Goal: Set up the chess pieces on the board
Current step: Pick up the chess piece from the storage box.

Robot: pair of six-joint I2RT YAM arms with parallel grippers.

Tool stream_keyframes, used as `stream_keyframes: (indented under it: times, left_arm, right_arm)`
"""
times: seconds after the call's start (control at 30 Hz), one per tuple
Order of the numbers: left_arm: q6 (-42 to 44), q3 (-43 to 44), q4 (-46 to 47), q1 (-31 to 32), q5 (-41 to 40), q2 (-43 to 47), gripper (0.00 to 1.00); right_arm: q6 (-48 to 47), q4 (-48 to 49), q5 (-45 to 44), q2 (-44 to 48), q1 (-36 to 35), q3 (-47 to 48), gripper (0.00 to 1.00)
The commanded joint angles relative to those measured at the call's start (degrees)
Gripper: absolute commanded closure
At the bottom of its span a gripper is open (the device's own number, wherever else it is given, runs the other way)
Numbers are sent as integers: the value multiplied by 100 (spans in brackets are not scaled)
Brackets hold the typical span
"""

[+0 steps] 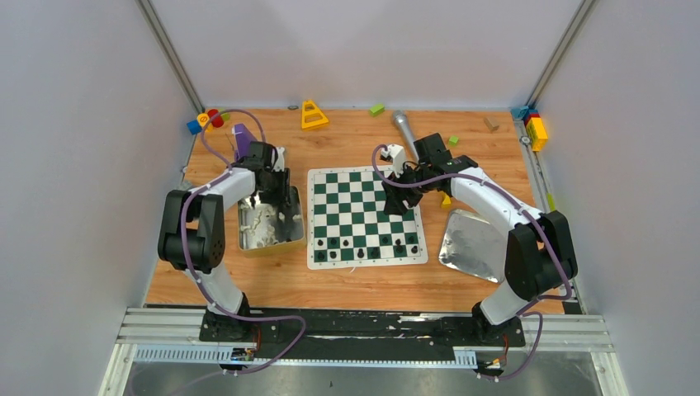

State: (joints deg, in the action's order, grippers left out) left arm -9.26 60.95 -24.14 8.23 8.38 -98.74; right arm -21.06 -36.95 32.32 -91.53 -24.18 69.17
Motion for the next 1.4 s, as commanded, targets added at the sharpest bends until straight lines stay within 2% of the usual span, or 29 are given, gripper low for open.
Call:
stream_keyframes:
  times: [0.0,0.3,0.83,1.13,1.37]
  left_arm:
    - [-189,128,343,37,-151,-229,54]
    - [-235,197,427,41,-238,-420,60]
    - [-134,129,395,42,-152,-300,84]
    - [647,321,-235,38,441,570,94]
    - [1748,391,-699,160,1245,1876,91]
  right_arm:
    - [-29,167,248,13,25,-30,43]
    - [-29,113,382,27,28,-57,43]
    - [-12,-21,568,-67,27,24,43]
    - [26,-211,676,12,28,511,43]
    - [555,-172,1417,-229,22,1256,42]
